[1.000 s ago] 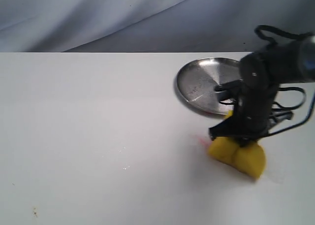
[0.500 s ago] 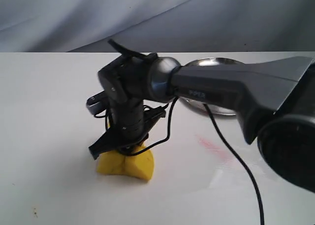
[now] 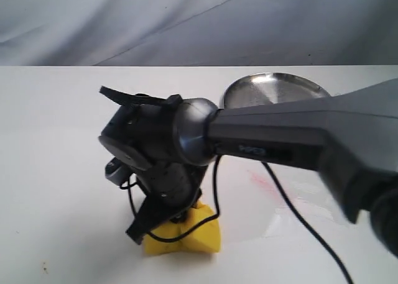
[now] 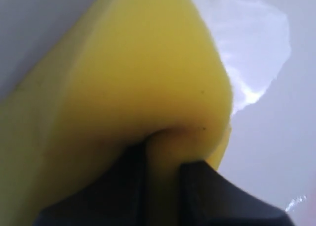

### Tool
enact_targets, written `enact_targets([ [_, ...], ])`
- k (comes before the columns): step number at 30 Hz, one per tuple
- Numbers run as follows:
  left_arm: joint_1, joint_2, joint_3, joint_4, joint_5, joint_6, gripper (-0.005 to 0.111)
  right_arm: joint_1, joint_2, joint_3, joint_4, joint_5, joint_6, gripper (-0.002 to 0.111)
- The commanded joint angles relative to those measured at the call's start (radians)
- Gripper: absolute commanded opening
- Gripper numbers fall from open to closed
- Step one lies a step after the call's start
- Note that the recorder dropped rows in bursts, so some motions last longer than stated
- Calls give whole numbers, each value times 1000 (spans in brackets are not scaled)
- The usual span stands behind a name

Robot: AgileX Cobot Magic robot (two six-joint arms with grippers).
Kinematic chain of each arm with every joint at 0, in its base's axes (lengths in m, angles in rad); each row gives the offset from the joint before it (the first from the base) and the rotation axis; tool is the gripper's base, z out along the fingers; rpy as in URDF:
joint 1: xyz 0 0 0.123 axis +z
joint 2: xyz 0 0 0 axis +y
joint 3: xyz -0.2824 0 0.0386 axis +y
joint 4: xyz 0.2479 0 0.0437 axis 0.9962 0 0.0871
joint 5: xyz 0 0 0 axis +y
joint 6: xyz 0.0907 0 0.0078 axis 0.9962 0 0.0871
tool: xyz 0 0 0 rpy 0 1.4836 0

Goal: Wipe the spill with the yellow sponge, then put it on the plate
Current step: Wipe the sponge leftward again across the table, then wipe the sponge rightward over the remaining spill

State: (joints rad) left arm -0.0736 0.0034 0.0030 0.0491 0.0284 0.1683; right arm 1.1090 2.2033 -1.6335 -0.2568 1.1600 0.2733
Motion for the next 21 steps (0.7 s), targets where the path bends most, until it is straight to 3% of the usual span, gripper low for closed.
enact_targets([
  [1, 4, -3, -3, -7, -5, -9, 0, -83, -134, 224, -82, -22, 60, 0],
  [10, 4, -3, -3, -7, -5, -9, 0, -323, -347, 575, -135, -169, 83, 0],
  [16, 4, -3, -3, -7, -5, -9, 0, -505, -365, 644, -151, -170, 72, 0],
  [21, 4, -3, -3, -7, -5, -9, 0, -601, -414, 642, -188, -163, 61, 0],
])
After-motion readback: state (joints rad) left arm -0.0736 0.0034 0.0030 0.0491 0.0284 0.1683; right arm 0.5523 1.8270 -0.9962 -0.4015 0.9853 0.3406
